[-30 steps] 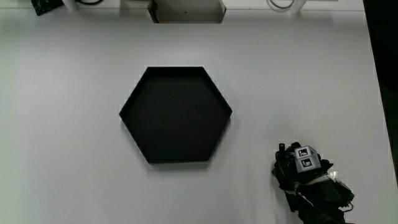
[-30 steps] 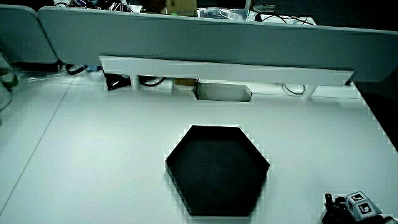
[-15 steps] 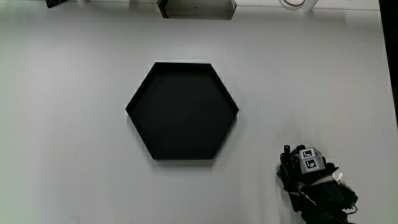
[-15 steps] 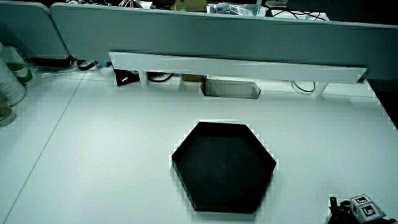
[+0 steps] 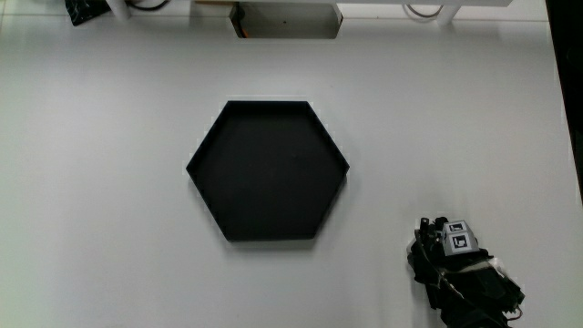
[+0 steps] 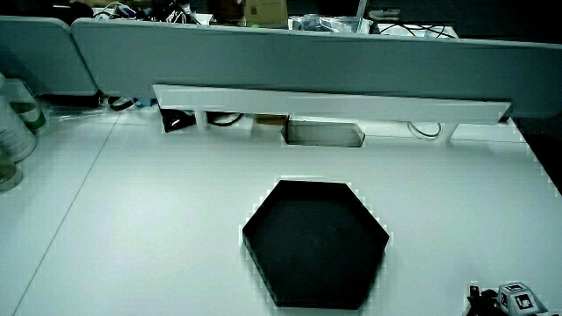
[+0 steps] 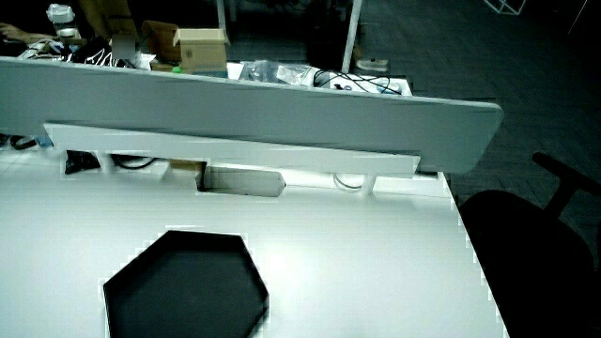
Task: Place speaker on desk
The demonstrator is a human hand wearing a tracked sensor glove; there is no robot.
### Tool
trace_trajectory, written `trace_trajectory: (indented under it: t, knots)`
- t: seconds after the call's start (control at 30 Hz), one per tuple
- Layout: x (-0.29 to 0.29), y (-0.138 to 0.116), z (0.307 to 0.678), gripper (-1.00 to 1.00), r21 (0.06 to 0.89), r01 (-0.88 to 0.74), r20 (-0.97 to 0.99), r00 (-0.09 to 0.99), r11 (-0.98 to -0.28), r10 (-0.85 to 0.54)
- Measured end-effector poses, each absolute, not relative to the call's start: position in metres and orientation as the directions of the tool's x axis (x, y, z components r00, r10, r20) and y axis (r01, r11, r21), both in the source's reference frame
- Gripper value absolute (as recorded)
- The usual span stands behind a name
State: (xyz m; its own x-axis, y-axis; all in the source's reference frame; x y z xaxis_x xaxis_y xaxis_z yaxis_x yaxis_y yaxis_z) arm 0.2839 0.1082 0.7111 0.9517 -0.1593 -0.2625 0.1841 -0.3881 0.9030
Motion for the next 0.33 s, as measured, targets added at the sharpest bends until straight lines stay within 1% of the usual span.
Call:
trace_trajectory:
  t: [0.03,0.07,0.17,0.2,0.23,0.3,0.33]
  knots:
    - [0.284,0.109,0.708,-0.85,0.905,0.154,-0.23,0.961,-0.396,-0.152]
    - [0.282,0.108,0.701,-0.88,0.888,0.149,-0.23,0.963,-0.434,-0.138]
    - [0.277,0.105,0.685,-1.0,0.849,0.069,-0.151,0.982,-0.524,-0.115]
    - [0.274,0.105,0.678,-1.0,0.839,0.047,-0.118,0.988,-0.541,-0.097]
    - [0.272,0.105,0.673,-1.0,0.815,0.034,-0.09,0.993,-0.579,-0.069]
    - [0.265,0.105,0.663,-1.0,0.789,-0.042,0.021,0.999,-0.613,-0.041]
    - [0.266,0.109,0.667,-1.0,0.77,-0.053,0.037,0.999,-0.636,-0.038]
